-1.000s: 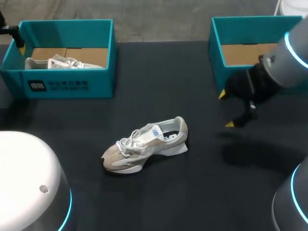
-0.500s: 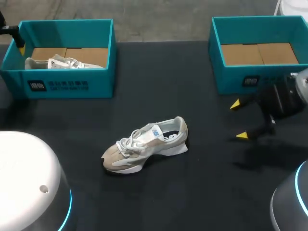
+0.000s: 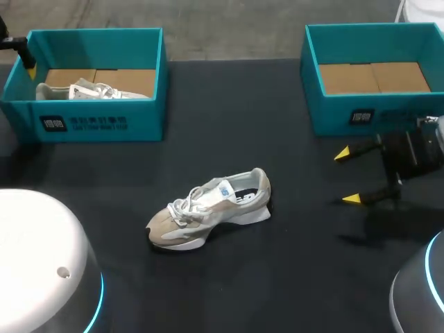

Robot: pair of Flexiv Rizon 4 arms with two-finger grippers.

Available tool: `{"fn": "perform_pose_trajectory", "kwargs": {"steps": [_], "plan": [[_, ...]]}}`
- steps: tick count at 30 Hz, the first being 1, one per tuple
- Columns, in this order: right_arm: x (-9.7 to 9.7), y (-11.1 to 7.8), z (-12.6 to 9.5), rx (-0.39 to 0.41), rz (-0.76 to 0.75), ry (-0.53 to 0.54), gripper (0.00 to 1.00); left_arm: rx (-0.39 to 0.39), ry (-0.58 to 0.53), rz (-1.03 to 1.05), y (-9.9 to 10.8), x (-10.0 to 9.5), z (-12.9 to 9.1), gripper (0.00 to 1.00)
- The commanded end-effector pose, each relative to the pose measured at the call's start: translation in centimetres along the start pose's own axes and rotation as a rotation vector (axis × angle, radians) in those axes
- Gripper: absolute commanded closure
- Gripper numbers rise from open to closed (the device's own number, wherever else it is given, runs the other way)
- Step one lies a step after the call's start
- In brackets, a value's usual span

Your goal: Take the shoe out of the shoebox, open the shoe tongue, remove and reinsert the insole, then place the shoe into the shoebox

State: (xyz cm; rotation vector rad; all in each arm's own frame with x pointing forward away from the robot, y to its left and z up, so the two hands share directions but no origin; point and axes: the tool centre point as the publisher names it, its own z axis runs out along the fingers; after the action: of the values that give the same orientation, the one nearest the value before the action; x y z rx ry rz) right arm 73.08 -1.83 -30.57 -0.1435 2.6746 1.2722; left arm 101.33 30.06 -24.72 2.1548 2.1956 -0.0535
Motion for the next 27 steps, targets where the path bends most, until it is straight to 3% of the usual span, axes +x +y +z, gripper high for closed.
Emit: {"fn": "perform_pose_trajectory", "kwargs": {"steps": [1,4,11,27], "plan": [[0.0,0.0,0.2,-0.007,0.004,-0.008,0.0,0.0,0.003,0.001,0.0,0.0,-0.1,0.0],[-0.1,-0.9,0.3,-0.046,0.013,-0.055,0.0,0.0,0.003,0.001,0.0,0.0,-0.1,0.0],[0.1,-2.8,0.4,-0.061,0.019,-0.042,0.0,0.0,0.003,0.001,0.0,0.0,-0.1,0.0],[-0.7,-3.6,0.9,-0.12,0.026,-0.043,0.0,0.0,0.003,0.001,0.0,0.0,-0.1,0.0]]}}
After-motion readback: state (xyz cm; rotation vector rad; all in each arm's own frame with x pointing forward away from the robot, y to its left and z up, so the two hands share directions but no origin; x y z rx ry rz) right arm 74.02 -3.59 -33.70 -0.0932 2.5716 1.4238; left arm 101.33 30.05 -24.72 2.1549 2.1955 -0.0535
